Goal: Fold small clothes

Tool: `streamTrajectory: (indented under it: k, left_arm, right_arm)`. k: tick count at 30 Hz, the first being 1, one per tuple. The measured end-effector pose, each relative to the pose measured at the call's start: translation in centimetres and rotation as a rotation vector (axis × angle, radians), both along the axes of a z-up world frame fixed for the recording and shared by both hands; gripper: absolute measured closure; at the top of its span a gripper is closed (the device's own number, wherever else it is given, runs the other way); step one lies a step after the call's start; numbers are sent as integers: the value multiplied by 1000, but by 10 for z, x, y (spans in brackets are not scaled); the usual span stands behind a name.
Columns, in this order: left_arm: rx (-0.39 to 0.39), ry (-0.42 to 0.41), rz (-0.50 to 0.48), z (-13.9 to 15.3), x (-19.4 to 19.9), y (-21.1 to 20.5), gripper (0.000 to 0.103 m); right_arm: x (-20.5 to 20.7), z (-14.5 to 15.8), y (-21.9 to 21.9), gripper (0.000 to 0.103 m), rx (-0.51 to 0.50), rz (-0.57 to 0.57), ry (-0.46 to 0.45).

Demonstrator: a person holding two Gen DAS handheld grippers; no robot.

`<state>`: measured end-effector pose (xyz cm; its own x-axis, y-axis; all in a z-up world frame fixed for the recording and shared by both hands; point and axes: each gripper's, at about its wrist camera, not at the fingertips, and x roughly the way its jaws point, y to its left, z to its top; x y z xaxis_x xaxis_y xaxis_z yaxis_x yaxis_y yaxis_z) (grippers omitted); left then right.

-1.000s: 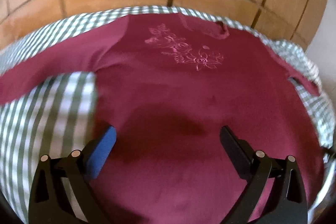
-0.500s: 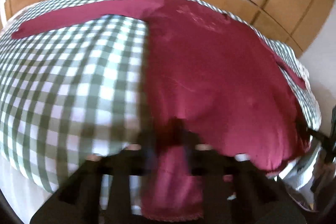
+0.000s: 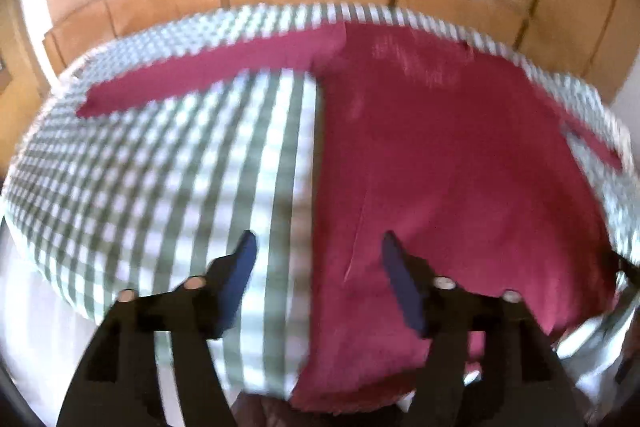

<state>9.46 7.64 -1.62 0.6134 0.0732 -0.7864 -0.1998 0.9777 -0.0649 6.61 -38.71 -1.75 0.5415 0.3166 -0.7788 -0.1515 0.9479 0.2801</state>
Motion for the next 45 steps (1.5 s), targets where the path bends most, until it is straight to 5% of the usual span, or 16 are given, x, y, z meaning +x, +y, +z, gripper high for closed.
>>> streamTrajectory:
  k: [4, 9, 16, 20, 25, 30, 34, 43, 45]
  left_arm:
    - [20, -64, -20, 20, 27, -26, 32]
    - [38, -80, -111, 15, 60, -65, 32]
    - [30, 31, -68, -50, 57, -54, 32]
    - [48, -18, -114, -55, 43, -50, 32]
    - [-33, -24, -134, -46, 27, -37, 32]
    - [-53, -75, -99, -27, 9, -20, 31]
    - [-79, -127, -61, -14, 33, -16, 27]
    - [-19, -152, -236, -17, 106, -71, 22]
    - [-21, -133, -250, -30, 113, -74, 22]
  right_arm:
    - [3, 32, 7, 49, 12, -7, -92]
    - [22, 56, 66, 37, -57, 122, -182]
    - [45, -21, 106, 33, -167, 155, -16]
    - [31, -35, 100, 27, -131, 150, -113]
    - [28, -42, 102, 15, -90, 168, -143]
    - [23, -41, 106, 14, -114, 157, -167]
    - [24, -41, 107, 14, -122, 155, -168]
    - [42, -20, 95, 15, -87, 206, 8]
    - [49, -3, 72, 16, -42, 155, -17]
